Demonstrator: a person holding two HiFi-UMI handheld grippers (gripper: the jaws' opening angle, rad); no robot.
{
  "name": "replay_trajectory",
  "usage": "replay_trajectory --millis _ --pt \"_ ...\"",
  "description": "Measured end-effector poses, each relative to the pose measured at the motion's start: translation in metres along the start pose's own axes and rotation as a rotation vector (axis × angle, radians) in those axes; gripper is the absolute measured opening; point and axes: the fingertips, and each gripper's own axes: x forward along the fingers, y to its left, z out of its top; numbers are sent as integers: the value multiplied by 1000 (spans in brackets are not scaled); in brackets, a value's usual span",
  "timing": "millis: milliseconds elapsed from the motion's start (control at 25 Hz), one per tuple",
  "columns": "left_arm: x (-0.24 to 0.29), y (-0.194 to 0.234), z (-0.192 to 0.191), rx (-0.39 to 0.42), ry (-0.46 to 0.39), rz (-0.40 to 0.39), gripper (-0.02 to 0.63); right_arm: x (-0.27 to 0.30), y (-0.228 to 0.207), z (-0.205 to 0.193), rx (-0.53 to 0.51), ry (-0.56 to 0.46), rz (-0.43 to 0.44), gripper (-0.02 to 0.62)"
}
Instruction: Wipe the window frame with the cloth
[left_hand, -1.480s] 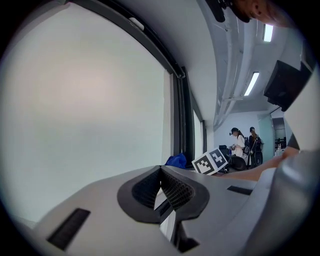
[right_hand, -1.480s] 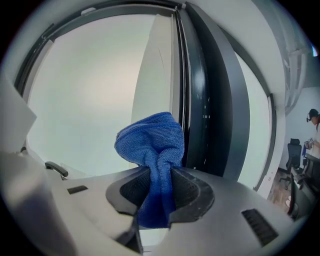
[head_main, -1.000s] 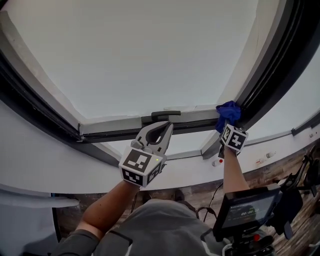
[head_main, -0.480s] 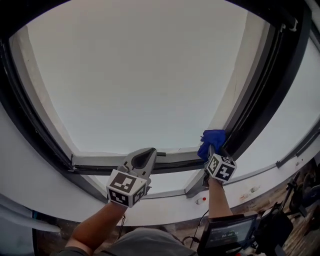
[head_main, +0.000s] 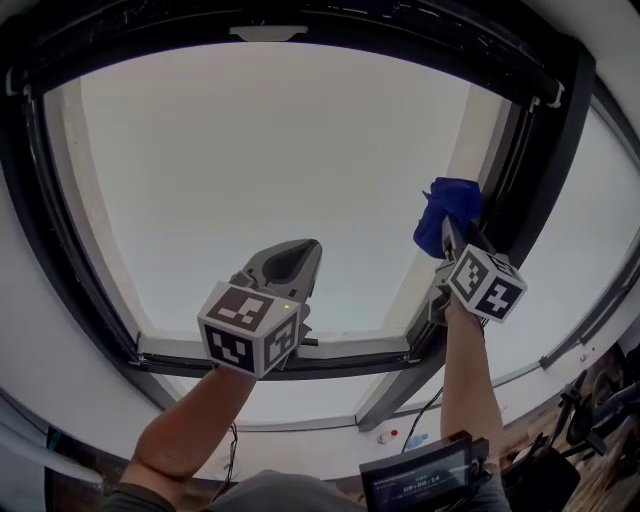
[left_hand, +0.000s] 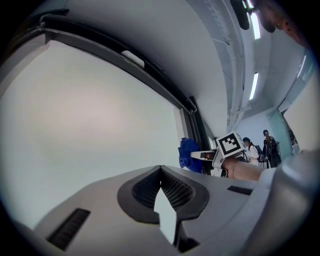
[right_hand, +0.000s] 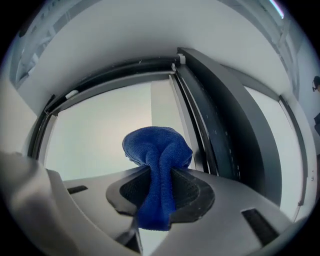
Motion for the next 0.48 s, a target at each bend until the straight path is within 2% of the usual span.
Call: replay_trajectory --millis 160,240,480 --pt "19 0 41 50 -34 0 8 7 6 70 -25 -106 22 123" --pt "29 0 56 50 -41 -4 8 12 9 100 -22 -147 35 123" --pt "52 -10 80 74 -46 -16 8 24 4 164 8 -232 52 124"
